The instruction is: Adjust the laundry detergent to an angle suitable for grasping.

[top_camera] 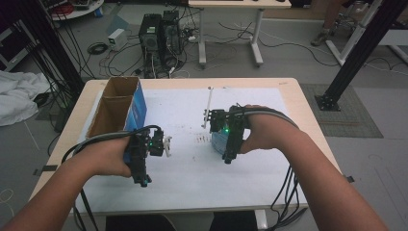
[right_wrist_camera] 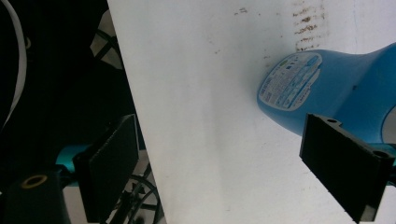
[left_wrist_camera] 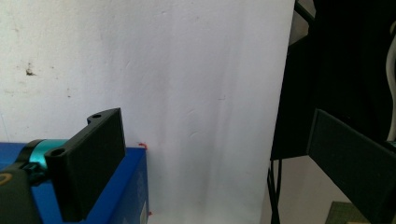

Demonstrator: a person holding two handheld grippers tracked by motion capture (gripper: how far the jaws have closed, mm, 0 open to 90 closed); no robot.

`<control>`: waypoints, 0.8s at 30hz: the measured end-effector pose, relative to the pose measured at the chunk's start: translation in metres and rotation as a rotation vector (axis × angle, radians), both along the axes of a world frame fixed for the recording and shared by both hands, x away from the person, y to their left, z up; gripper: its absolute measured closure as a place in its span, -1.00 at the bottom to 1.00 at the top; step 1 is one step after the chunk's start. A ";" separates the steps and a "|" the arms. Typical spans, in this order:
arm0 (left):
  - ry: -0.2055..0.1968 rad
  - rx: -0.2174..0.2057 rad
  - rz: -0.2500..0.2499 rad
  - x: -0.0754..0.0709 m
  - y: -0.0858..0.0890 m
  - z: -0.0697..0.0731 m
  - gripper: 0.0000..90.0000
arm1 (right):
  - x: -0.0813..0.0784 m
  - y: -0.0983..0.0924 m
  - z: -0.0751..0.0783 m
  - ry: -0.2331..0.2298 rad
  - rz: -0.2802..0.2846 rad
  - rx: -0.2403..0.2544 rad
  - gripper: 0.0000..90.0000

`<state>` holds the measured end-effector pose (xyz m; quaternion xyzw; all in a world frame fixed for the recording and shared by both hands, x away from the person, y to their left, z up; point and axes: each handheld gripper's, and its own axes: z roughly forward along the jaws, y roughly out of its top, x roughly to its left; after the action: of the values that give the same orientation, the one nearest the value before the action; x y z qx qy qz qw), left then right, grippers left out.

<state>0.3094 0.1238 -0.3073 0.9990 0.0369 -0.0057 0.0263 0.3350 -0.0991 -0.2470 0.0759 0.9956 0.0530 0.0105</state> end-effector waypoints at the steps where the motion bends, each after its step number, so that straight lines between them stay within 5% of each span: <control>1: 0.001 0.001 0.000 0.000 0.000 0.000 -0.90 | 0.000 0.000 0.000 0.000 -0.001 0.001 -0.75; 24: 0.004 0.003 0.000 -0.003 -0.003 0.001 -0.90 | -0.002 -0.011 -0.002 -0.011 0.002 0.025 -0.75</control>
<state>0.3062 0.1205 -0.3064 0.9990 0.0369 -0.0079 0.0250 0.3325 -0.1098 -0.2488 0.0750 0.9949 0.0660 0.0148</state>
